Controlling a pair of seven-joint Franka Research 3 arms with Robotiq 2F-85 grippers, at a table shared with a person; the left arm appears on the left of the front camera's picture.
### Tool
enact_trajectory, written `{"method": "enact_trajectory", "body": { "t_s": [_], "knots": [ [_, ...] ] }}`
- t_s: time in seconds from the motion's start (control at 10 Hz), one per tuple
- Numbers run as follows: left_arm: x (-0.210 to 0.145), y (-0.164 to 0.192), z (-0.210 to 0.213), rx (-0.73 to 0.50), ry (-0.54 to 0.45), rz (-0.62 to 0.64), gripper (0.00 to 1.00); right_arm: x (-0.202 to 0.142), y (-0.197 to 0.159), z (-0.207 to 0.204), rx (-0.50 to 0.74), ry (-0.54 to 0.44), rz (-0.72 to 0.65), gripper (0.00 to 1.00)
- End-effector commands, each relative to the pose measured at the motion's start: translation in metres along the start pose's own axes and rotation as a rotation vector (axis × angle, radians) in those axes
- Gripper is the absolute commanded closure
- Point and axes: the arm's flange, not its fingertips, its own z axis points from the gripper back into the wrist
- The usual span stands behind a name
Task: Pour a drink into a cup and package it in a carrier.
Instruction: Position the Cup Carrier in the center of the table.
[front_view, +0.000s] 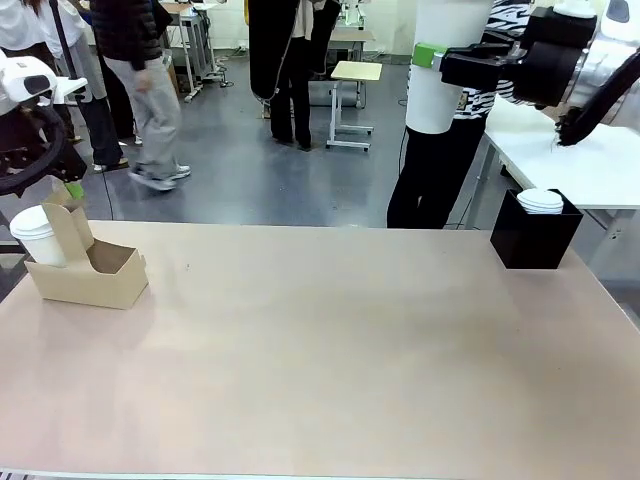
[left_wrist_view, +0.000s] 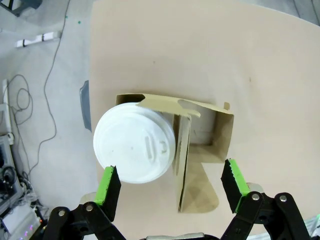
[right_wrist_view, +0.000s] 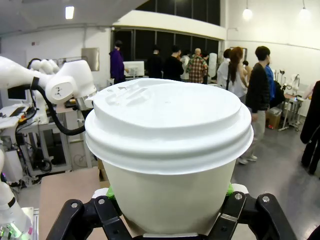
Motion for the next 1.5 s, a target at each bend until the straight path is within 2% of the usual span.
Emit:
{"method": "enact_trajectory", "body": {
  "t_s": [0.0,0.2,0.3,0.4,0.5,0.6,0.7,1.2,1.4],
  "knots": [
    [0.01,0.001,-0.004,0.008,0.006,0.012,0.0,0.001,0.0,-0.003,-0.005,-0.025,0.015,0.2],
    [0.016,0.001,-0.01,0.006,0.011,-0.003,0.0,0.001,0.0,-0.003,-0.005,-0.025,0.015,0.2],
    [0.017,-0.001,-0.012,0.007,0.016,-0.008,0.6,0.001,0.0,-0.003,-0.005,-0.025,0.015,0.2],
    [0.018,-0.002,-0.015,0.009,0.026,-0.018,0.6,0.001,0.0,-0.003,-0.005,-0.025,0.015,0.2],
    [0.018,-0.003,-0.016,0.008,0.034,-0.027,1.0,0.001,0.0,-0.003,-0.005,-0.025,0.015,0.2],
    [0.019,-0.003,-0.017,0.008,0.041,-0.033,0.65,0.001,0.0,-0.003,-0.005,-0.025,0.015,0.2],
    [0.019,-0.003,-0.018,-0.001,0.043,-0.038,1.0,0.001,0.0,-0.003,-0.005,-0.025,0.015,0.2],
    [0.02,-0.002,-0.019,0.005,0.057,-0.049,1.0,0.001,0.0,-0.003,-0.005,-0.025,0.015,0.2],
    [0.02,-0.002,-0.02,-0.02,0.107,-0.05,1.0,0.001,0.0,-0.003,-0.005,-0.025,0.015,0.2]
  ]
}}
